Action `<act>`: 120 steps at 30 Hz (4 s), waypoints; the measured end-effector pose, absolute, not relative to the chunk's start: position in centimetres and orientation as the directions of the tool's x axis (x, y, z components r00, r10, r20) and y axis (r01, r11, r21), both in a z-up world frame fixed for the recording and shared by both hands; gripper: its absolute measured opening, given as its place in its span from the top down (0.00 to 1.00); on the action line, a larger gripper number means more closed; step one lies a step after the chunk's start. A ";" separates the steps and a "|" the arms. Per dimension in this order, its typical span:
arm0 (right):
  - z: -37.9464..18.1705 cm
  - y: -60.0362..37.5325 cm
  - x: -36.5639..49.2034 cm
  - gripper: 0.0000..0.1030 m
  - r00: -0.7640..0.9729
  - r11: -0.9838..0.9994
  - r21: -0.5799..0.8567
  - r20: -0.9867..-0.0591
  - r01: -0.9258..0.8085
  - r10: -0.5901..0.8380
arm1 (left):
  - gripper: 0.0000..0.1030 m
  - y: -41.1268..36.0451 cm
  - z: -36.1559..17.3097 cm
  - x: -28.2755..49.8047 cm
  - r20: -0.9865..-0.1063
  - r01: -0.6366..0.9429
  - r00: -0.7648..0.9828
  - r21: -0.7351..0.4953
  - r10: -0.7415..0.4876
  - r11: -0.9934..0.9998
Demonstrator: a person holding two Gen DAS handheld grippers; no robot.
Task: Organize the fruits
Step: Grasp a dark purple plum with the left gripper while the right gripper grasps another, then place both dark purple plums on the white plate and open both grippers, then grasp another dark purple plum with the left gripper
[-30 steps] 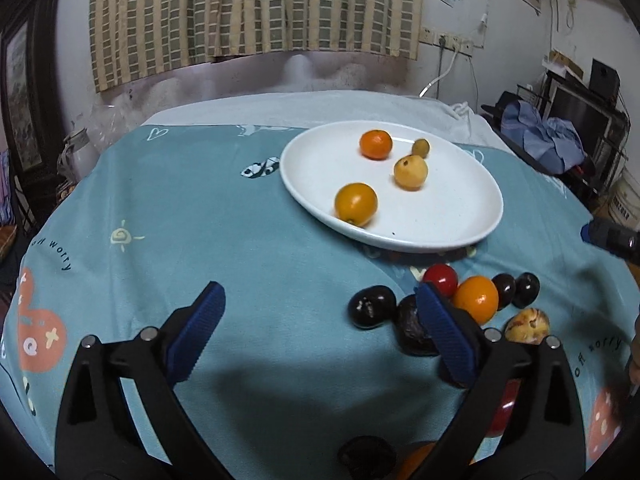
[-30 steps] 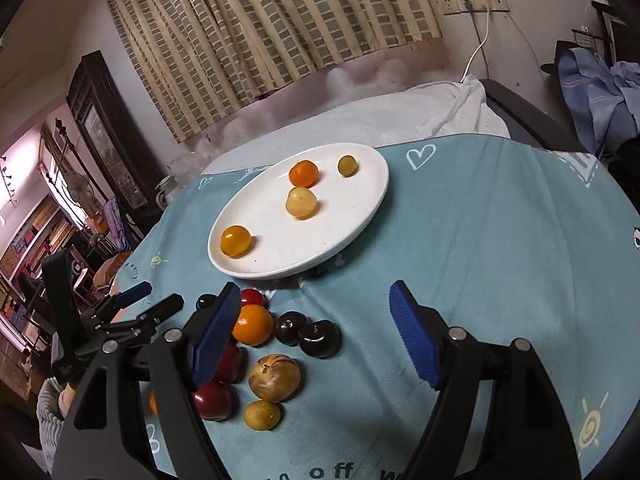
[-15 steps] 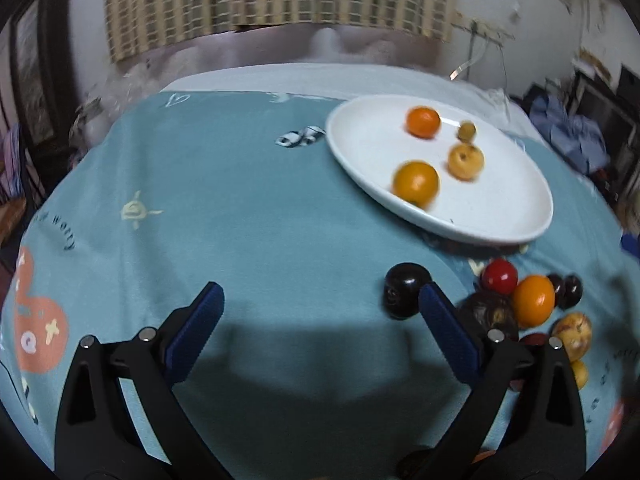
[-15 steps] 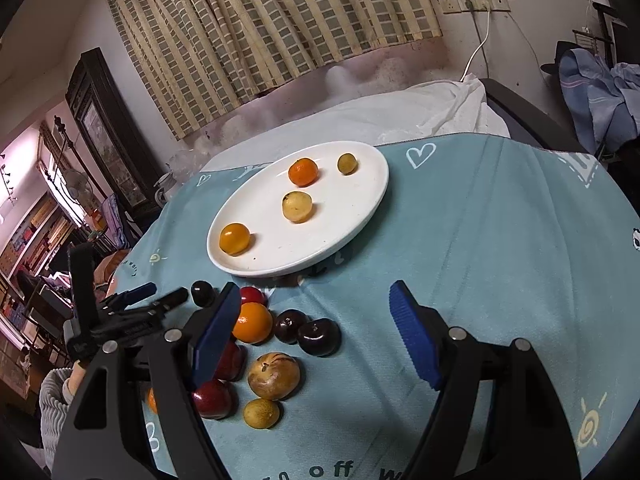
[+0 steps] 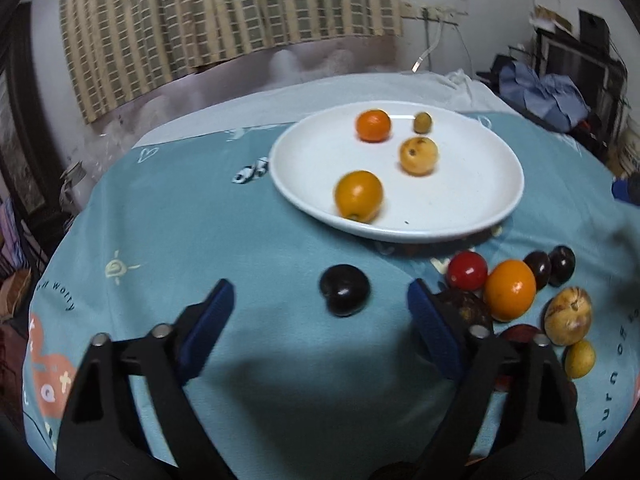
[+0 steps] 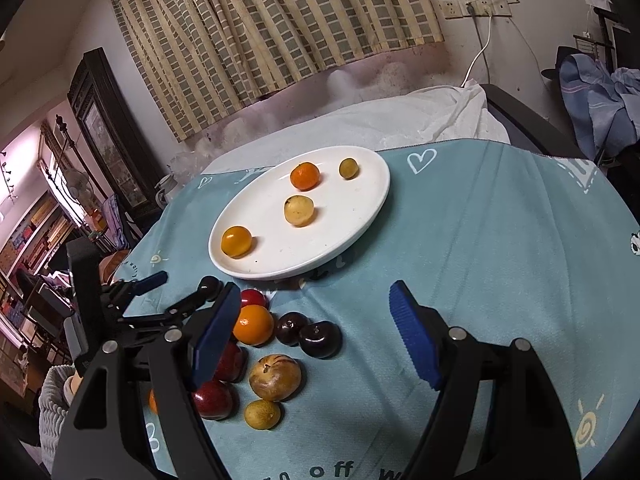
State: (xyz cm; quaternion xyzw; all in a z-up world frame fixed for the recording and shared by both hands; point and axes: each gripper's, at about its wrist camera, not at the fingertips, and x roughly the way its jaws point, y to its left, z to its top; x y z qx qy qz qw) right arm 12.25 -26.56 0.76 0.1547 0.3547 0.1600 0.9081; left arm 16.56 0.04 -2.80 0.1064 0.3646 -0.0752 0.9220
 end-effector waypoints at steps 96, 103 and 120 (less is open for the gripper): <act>4.9 -25.1 15.5 0.37 0.734 0.900 0.363 -0.539 -0.241 0.414 | 0.04 3.8 1.4 16.3 -0.640 0.095 0.755 -0.112 -0.145 0.989; 1.4 -27.3 11.8 0.37 0.696 0.873 0.452 -0.569 -0.181 0.438 | 0.04 6.0 -0.5 9.1 -0.653 0.078 0.743 -0.133 -0.147 0.988; 1.3 -28.4 12.1 0.37 0.688 0.853 0.497 -0.565 -0.157 0.456 | 0.02 6.2 -3.9 7.3 -0.751 0.134 0.606 -0.230 -0.263 0.964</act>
